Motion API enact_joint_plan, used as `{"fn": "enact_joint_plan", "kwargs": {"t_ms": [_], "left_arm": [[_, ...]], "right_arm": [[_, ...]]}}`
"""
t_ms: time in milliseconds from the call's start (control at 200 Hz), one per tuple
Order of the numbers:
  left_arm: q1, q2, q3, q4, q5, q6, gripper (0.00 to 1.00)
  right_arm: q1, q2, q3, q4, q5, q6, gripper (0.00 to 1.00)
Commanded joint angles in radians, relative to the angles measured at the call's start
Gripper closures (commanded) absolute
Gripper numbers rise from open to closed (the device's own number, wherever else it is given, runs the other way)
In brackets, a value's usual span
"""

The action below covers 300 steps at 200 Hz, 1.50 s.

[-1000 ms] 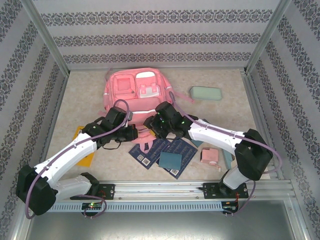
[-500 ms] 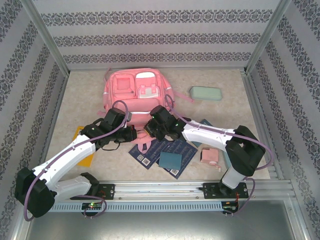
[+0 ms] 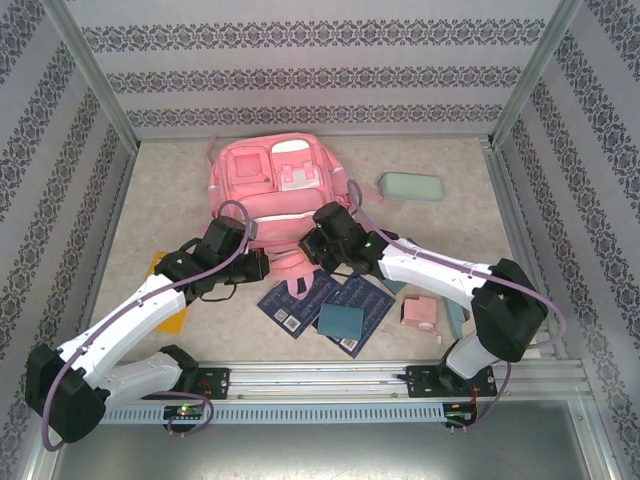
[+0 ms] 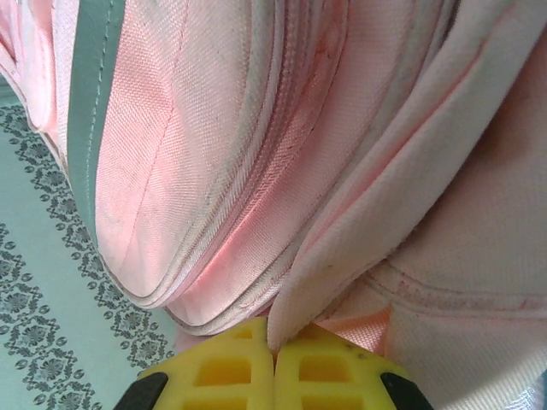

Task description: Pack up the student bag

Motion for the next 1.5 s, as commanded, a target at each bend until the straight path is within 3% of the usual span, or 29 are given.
{"fn": "enact_joint_plan", "kwargs": {"t_ms": [0,465,635,919,1114,1319,1494], "left_arm": [[0.063,-0.045,-0.030,-0.081,-0.038,0.026,1.00],[0.270,0.030,-0.022,-0.073,-0.089,-0.013,1.00],[0.366,0.081,-0.052,0.033,-0.087,-0.112,1.00],[0.463,0.212,-0.023,0.203,-0.116,-0.215,1.00],[0.553,0.307,-0.001,0.312,-0.084,-0.235,1.00],[0.575,0.402,0.116,0.270,0.002,-0.196,1.00],[0.567,0.356,0.145,0.161,0.077,-0.169,0.65]], "right_arm": [[-0.054,-0.042,-0.021,-0.028,0.095,-0.039,1.00],[-0.163,-0.086,0.025,-0.086,-0.080,-0.284,1.00],[-0.225,-0.062,0.093,-0.123,-0.247,-0.384,1.00],[-0.315,-0.040,0.126,-0.156,-0.397,-0.479,1.00],[-0.331,-0.016,0.175,-0.198,-0.444,-0.562,1.00],[-0.341,0.001,0.172,-0.191,-0.420,-0.566,1.00],[-0.291,0.039,0.165,-0.141,-0.365,-0.534,1.00]]}}
